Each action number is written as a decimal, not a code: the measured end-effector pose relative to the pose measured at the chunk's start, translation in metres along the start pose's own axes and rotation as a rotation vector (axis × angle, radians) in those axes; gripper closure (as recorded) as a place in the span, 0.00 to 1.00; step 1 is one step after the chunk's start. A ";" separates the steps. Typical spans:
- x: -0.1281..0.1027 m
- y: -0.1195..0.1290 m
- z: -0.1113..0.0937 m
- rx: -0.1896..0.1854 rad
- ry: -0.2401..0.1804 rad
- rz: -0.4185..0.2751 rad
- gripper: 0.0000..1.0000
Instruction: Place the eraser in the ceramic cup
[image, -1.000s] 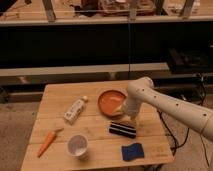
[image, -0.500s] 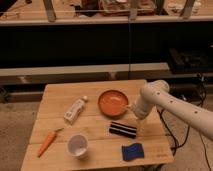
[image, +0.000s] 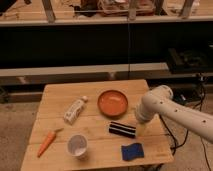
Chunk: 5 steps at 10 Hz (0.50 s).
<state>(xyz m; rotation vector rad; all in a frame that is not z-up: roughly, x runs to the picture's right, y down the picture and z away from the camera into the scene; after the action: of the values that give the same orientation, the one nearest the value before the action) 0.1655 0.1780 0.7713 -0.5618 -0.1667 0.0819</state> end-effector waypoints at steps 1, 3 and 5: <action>0.001 0.003 0.001 0.008 -0.003 0.022 0.20; 0.000 0.009 0.011 0.018 -0.034 0.043 0.20; -0.003 0.010 0.021 0.015 -0.066 0.052 0.20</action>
<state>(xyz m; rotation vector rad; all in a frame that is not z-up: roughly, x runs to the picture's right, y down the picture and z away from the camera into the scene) 0.1579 0.1974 0.7831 -0.5494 -0.2156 0.1524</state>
